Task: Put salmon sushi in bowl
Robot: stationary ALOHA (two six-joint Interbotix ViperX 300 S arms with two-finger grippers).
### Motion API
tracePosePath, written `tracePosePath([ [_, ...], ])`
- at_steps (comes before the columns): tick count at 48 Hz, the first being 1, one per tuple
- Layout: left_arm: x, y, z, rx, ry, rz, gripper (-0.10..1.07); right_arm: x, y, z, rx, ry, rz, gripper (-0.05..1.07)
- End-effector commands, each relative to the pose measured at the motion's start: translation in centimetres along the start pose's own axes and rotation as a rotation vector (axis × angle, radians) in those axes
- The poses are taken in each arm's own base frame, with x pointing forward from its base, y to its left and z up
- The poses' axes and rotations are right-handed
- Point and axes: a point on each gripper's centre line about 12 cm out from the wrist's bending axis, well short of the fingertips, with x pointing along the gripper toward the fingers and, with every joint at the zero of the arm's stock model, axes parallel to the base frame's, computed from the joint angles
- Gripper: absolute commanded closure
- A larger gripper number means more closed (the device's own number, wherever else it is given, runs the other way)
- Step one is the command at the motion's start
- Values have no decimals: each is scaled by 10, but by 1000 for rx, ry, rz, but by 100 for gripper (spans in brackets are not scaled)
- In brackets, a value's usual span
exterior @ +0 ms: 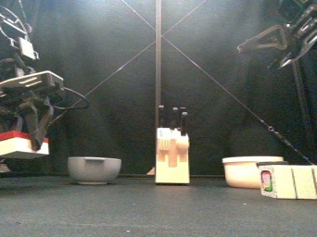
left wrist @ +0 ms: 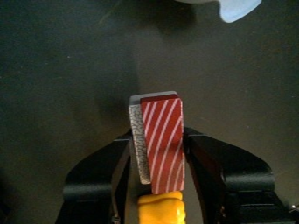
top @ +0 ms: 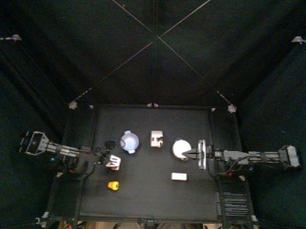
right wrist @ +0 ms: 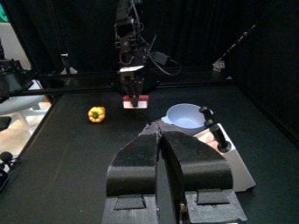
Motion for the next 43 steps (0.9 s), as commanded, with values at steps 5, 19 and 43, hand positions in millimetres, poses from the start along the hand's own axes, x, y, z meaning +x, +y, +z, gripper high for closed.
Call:
tracePosePath([
  [5, -6, -8, 3, 12, -15, -50, 42, 2, -1, 3, 3, -5, -3, 101],
  [19, -36, -25, 36, -43, -113, -247, 42, 2, -1, 1, -4, -3, -5, 101],
  [43, -68, -18, 122, -82, -425, -321, 43, 1, -3, 4, -42, -11, -11, 101],
])
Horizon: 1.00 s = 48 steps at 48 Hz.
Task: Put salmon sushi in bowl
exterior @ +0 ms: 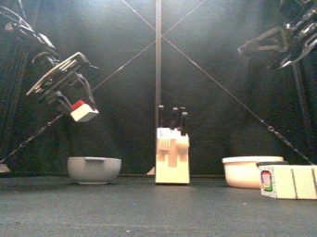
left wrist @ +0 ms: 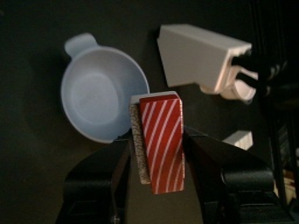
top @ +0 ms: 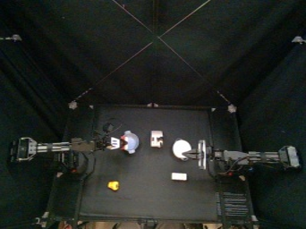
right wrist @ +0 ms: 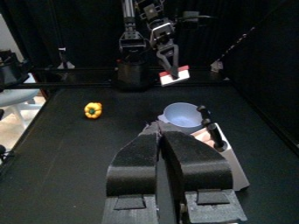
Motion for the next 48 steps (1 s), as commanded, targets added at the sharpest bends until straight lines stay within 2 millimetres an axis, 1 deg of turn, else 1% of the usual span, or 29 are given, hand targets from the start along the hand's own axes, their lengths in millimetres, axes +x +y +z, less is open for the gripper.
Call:
tracePosePath([
  [1, -3, -7, 20, 2, -61, 3, 44, 2, -3, 7, 3, -18, -12, 100],
  [7, -5, -5, 30, 27, -87, 79, 44, 2, -4, 9, 10, -25, -21, 101],
  [13, -8, -8, 39, 83, -94, 199, 44, 2, -6, 13, 11, -36, -28, 101],
  [16, -7, -14, 41, 134, -81, 252, 44, 3, -7, 14, 13, -37, -32, 100],
  [20, -3, -27, 42, 190, -63, 260, 44, 3, -7, 14, 18, -39, -34, 100],
  [23, 2, -35, 41, 204, -46, 258, 44, 3, -8, 15, 21, -42, -37, 101],
  [26, 10, -37, 39, 199, -27, 270, 44, 2, -8, 15, 24, -45, -39, 100],
  [34, 31, -35, 32, 208, 13, 308, 43, 2, -9, 15, 35, -43, -46, 101],
  [43, 51, -33, 20, 201, 57, 296, 43, 2, -10, 15, 40, -43, -52, 101],
  [48, 63, -28, 13, 202, 80, 296, 43, 2, -11, 14, 41, -42, -57, 101],
])
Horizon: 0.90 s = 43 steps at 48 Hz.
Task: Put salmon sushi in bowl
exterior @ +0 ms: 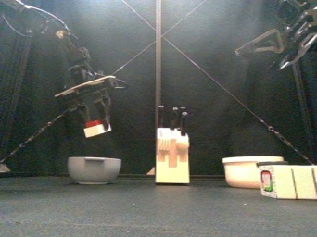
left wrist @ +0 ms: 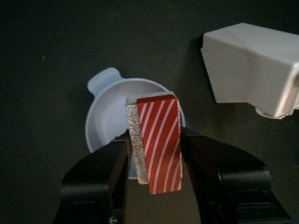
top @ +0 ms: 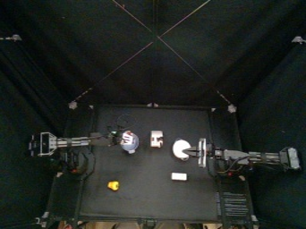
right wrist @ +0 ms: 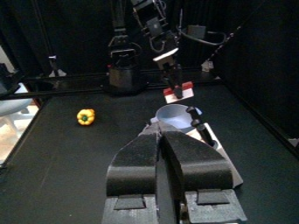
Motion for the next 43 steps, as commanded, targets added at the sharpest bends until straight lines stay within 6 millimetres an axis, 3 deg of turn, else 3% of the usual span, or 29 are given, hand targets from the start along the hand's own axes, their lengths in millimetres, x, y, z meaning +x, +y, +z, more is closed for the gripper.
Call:
tracePosePath([
  [1, 6, -5, 0, 3, 3, -20, 43, 3, -2, 10, 4, -29, -7, 100],
  [23, 34, 2, -15, 9, 63, 41, 41, 3, -2, 9, 4, -27, -10, 100],
  [43, 37, -1, -16, 18, 59, 15, 22, 2, -3, 9, 2, -26, -14, 101],
])
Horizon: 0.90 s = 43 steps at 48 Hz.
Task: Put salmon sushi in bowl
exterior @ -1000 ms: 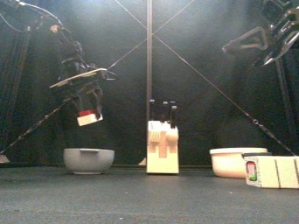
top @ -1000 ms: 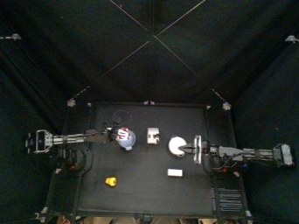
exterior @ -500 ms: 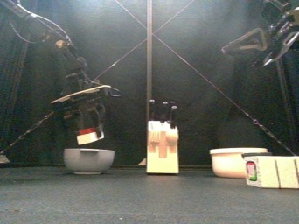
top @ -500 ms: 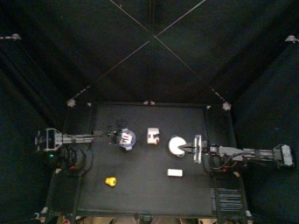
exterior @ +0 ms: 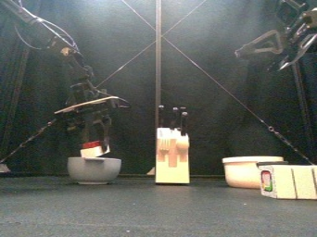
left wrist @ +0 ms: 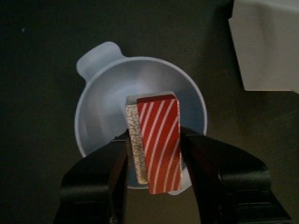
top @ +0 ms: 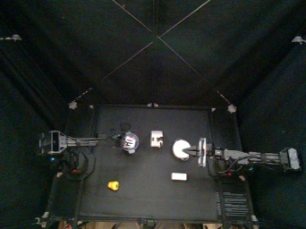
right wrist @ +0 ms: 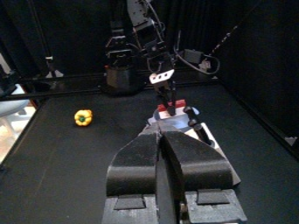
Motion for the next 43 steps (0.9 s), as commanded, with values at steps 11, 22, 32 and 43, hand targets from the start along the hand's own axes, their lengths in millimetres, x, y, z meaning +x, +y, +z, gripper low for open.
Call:
tracePosePath([
  [11, -2, -5, 6, -2, -21, -38, 22, 2, -1, 9, 1, -26, -5, 100],
  [22, -2, -3, 7, -6, -21, -33, 22, 2, -1, 8, 3, -24, -5, 101],
  [32, -2, -1, 6, -1, -20, -13, 13, 2, -1, 8, 3, -24, -4, 101],
  [43, -1, 1, 6, 0, -17, -2, 3, 2, -1, 8, 3, -24, -4, 101],
])
